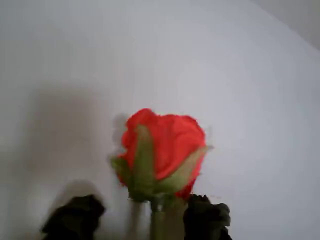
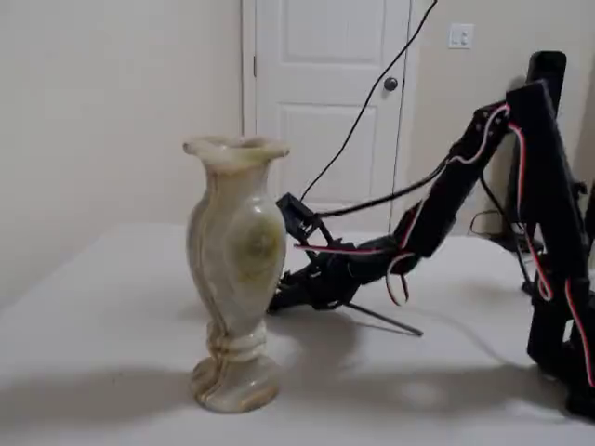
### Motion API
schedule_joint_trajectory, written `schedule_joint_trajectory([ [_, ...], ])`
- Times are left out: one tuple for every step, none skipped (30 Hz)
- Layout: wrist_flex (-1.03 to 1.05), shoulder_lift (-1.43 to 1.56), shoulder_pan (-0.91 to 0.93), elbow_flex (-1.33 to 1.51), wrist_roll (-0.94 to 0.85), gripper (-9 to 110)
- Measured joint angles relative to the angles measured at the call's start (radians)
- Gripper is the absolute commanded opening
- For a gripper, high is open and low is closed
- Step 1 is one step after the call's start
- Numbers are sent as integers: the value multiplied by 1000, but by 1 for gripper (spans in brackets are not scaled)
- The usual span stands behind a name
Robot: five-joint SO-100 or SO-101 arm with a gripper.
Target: Pick up rose from vase and place it onto the table
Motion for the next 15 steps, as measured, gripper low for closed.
schedule_joint_trajectory([
  [-11, 0, -5, 6, 0, 33],
  [-20, 0, -9, 12, 0, 33],
  [-28, 0, -15, 18, 0, 33],
  [-31, 5, -20, 25, 0, 33],
  [-32, 15, -26, 32, 2, 33],
  [-32, 31, -35, 40, 5, 33],
  [-34, 49, -41, 46, 5, 33],
  [-40, 66, -48, 51, 5, 33],
  [-46, 80, -55, 51, 5, 33],
  [-51, 100, -64, 51, 2, 33],
  [-54, 124, -69, 52, -5, 33],
  [-60, 152, -69, 52, -14, 33],
  [-67, 178, -69, 51, -23, 33],
  [-75, 199, -69, 51, -37, 33],
  [-84, 219, -69, 51, -55, 33],
])
